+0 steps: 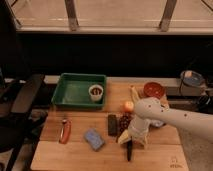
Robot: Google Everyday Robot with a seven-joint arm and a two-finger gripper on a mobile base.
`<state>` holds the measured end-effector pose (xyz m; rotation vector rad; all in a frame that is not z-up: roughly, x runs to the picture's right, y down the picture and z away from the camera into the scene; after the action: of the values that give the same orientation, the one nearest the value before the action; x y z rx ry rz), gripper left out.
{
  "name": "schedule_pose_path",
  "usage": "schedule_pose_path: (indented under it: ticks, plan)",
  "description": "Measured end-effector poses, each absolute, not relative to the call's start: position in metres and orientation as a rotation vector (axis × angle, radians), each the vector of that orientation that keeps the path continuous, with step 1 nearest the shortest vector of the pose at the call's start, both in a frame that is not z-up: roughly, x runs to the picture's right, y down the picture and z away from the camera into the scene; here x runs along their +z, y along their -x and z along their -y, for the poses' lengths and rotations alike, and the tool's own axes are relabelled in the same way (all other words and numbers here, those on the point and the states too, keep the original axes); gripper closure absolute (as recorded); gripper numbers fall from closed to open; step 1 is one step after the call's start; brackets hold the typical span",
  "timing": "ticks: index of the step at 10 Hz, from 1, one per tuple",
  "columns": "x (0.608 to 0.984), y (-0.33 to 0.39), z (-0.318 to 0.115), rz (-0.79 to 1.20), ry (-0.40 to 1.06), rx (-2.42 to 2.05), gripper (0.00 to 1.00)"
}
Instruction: Wipe tray with brush
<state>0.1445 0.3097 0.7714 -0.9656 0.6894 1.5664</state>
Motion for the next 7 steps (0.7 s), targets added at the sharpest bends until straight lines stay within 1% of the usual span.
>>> schedule_pose_path:
  ticks: [1, 2, 3, 5, 6, 7]
  plan:
    - [0.7698, -0.1456, -0.3151, -0.699, 0.981, 1.571, 0.21]
    - [0.769, -0.1487, -0.3168, -0.704, 0.982, 1.574, 0.27]
    - [0.7696, -0.1481, -0.3162, -0.702, 0.98, 1.571, 0.39]
    - [0.7698, -0.1506, -0.3154, -0.7, 0.975, 1.576, 0.55]
    - [0.7695, -0.1507, -0.3146, -0.7, 0.975, 1.576, 0.66]
    - [0.7676, -0.1514, -0.3118, -0.7, 0.975, 1.578, 0.8]
